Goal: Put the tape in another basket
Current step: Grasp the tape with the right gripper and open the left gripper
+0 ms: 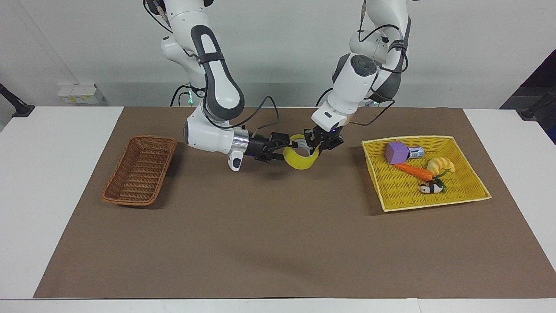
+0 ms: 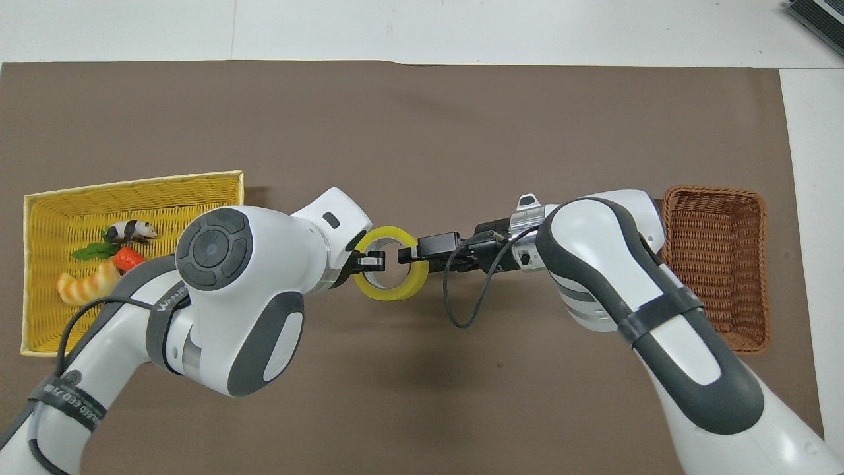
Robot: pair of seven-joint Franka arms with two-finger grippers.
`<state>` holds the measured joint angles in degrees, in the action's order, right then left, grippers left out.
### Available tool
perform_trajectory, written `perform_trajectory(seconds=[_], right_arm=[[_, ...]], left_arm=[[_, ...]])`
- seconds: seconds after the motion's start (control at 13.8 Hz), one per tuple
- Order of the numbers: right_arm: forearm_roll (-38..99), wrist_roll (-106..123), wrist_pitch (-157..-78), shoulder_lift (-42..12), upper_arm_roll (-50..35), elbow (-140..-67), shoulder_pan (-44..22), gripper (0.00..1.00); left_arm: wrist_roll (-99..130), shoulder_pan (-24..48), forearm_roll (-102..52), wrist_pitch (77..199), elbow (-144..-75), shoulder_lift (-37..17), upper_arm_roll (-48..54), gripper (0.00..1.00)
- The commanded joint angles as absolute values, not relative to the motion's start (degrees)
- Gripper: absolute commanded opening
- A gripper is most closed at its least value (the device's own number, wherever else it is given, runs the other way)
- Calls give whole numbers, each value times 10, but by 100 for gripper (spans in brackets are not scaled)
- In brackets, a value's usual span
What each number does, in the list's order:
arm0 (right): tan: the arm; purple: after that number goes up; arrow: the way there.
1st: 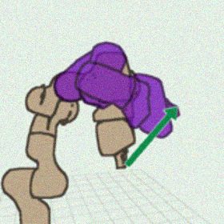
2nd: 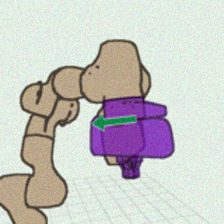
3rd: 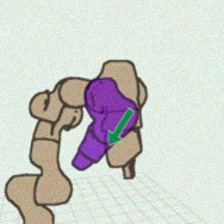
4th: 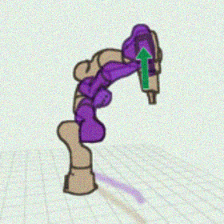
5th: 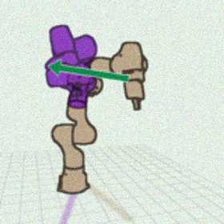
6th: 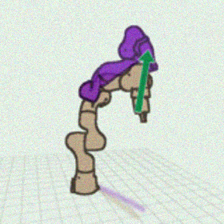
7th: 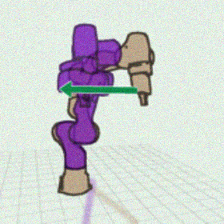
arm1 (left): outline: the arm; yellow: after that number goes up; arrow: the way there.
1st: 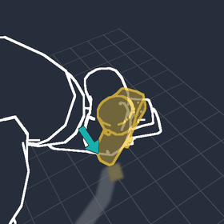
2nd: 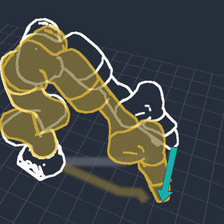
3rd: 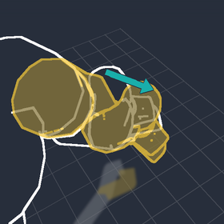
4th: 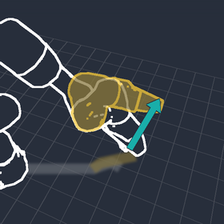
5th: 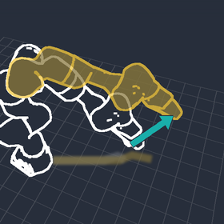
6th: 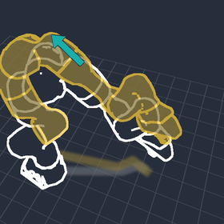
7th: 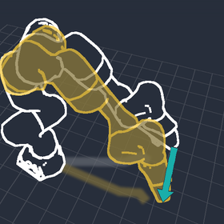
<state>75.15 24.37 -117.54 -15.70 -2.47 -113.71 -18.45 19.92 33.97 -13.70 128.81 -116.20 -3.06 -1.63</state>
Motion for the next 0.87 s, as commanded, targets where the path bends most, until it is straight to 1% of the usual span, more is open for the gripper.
perform_trajectory(seconds=[0.0,0.07,0.15,0.22,0.36,0.44,0.8], right_arm=[[764,230,-1195,-155,-24,-1137,-193,100],[764,229,-1195,-155,-24,-1137,-198,100],[764,229,-1196,-155,-24,-1138,-198,91],[761,232,-1198,-155,-23,-1138,-198,65],[755,229,-1208,-155,-23,-1139,-204,17],[755,229,-1208,-155,-23,-1139,-207,0],[754,200,-1223,-154,-23,-1142,-209,0]], left_arm=[[209,356,-148,1298,-1168,-23,-26,0],[213,356,-148,1297,-1168,-23,-25,0],[214,356,-148,1297,-1168,-22,-25,0],[214,356,-148,1297,-1168,-22,-25,0],[214,356,-148,1298,-1166,-23,-26,0],[213,355,-148,1298,-1166,-23,-26,0],[212,353,-148,1298,-1165,-25,-27,0]])
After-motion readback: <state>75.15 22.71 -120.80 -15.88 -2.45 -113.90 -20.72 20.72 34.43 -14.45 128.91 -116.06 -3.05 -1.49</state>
